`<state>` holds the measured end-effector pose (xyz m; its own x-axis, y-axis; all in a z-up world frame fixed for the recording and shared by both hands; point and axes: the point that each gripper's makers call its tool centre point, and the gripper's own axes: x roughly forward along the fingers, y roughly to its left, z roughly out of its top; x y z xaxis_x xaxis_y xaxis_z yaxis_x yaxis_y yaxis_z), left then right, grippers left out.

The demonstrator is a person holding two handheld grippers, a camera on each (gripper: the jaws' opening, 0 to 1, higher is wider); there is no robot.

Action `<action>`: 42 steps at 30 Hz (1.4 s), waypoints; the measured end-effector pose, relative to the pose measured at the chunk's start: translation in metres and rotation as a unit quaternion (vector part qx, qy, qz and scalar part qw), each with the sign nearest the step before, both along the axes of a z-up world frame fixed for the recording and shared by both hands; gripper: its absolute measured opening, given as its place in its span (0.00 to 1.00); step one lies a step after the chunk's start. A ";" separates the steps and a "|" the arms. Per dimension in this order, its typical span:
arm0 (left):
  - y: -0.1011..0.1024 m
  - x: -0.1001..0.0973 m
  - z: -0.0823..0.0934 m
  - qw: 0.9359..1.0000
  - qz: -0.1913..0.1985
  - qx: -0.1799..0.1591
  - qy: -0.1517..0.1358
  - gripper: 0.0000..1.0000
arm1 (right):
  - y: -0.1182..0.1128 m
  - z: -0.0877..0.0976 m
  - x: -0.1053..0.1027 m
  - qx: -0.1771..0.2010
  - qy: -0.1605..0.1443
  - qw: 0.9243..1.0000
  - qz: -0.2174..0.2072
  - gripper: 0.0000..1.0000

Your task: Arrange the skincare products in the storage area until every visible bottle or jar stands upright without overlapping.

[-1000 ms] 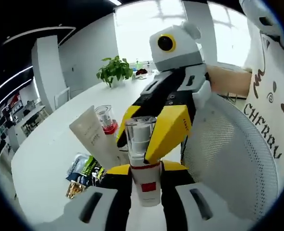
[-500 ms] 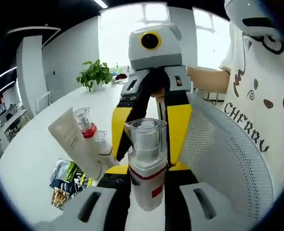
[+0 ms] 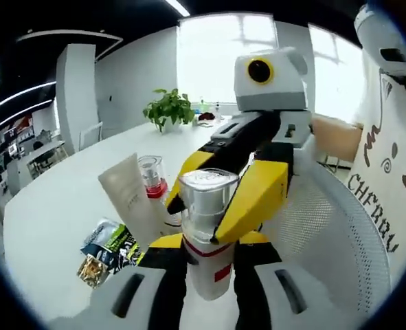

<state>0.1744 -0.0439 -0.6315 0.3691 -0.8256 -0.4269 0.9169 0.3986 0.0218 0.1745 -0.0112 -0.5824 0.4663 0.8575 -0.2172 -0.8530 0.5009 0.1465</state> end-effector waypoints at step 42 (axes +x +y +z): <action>-0.002 0.001 -0.009 1.000 -0.002 0.006 0.015 0.22 | -0.001 -0.006 0.004 -0.033 -0.029 0.999 0.013 0.26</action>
